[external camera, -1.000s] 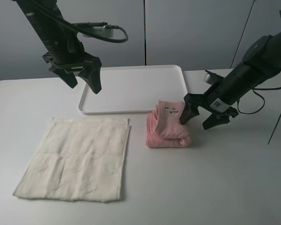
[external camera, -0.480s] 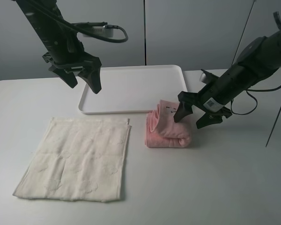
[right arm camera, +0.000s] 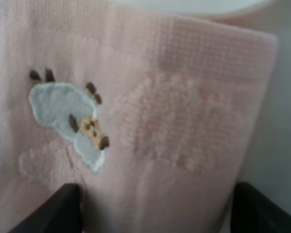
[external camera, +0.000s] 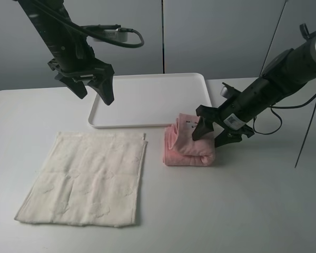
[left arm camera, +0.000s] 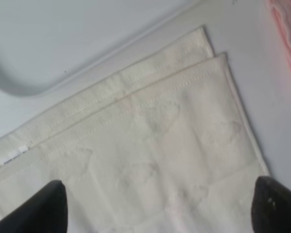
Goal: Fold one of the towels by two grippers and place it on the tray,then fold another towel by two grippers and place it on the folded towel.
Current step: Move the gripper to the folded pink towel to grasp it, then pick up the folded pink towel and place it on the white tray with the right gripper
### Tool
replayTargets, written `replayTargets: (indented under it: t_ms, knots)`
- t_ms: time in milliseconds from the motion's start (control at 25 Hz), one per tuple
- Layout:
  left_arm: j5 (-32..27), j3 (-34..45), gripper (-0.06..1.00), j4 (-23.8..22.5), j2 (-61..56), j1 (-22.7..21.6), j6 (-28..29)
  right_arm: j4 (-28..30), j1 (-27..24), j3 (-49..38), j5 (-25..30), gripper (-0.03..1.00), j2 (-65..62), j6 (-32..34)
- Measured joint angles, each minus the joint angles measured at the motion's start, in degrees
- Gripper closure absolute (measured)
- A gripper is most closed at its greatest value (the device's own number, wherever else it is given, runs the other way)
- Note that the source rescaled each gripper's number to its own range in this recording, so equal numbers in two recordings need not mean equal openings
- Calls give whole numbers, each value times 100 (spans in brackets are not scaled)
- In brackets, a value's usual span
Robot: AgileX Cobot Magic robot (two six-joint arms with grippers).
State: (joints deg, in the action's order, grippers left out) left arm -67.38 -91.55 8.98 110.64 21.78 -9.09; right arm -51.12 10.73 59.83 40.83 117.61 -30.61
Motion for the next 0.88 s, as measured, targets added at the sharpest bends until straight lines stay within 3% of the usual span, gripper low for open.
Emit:
replayTargets:
  t_ms: [120, 400, 680, 880]
  knots:
    - [13, 0, -3, 0, 0, 0, -11, -42, 93, 0, -11, 38, 34, -135]
    - [13, 0, -3, 0, 0, 0, -11, -93, 205, 12, 1, 85, 195, -313]
    - [13, 0, -3, 0, 0, 0, -11, -255, 214, 12, 26, 84, 195, -512]
    - [35, 0, -3, 0, -224, 0, -11, -313, 217, 101, 410, 84, -96, -631]
